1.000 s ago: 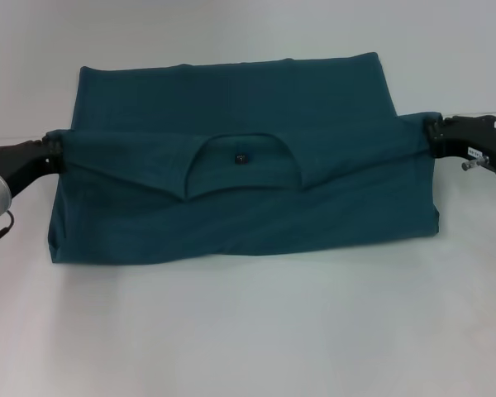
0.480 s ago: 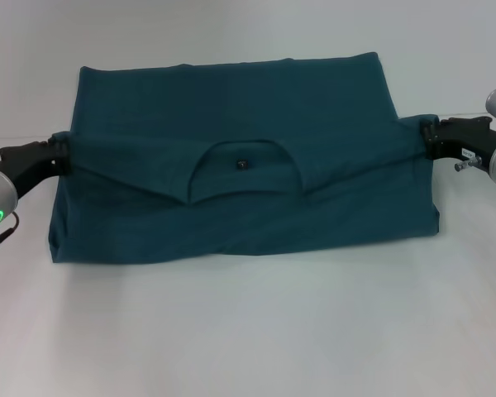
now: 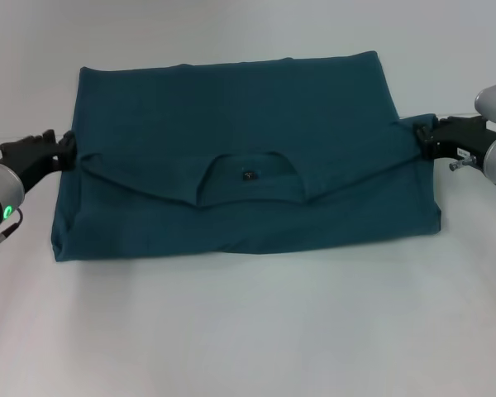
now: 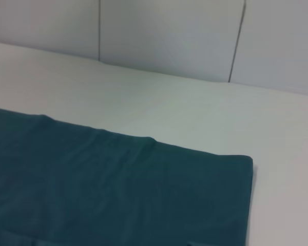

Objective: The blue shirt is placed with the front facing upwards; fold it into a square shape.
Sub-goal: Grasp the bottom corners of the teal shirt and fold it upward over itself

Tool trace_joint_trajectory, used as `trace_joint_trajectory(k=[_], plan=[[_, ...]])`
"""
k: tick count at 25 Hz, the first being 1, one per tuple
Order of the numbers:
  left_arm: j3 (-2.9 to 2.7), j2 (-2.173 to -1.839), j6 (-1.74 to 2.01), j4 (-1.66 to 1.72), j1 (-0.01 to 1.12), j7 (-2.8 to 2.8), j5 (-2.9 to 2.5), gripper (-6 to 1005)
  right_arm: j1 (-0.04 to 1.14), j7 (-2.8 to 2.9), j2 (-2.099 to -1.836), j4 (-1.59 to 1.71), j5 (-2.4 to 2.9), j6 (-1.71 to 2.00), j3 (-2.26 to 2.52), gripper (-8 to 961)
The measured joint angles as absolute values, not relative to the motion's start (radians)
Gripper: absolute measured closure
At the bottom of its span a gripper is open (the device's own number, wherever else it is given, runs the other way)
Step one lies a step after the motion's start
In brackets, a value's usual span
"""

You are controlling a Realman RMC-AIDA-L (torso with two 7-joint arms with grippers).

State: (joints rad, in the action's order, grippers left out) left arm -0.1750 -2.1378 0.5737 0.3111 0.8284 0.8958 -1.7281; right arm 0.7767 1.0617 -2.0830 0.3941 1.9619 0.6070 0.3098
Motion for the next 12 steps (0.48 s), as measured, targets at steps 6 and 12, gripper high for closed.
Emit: trace_joint_trajectory(k=[6, 12], plan=[[-0.175, -2.139, 0.574, 0.310, 0.824, 0.867, -1.672, 691, 0.783, 1.061, -2.083, 0.394, 1.962, 0.585, 0.343, 744], [-0.175, -2.138, 0.574, 0.308, 0.821, 0.865, -1.671, 565, 0.795, 1.061, -2.085, 0.389, 1.962, 0.533, 0.382, 653]])
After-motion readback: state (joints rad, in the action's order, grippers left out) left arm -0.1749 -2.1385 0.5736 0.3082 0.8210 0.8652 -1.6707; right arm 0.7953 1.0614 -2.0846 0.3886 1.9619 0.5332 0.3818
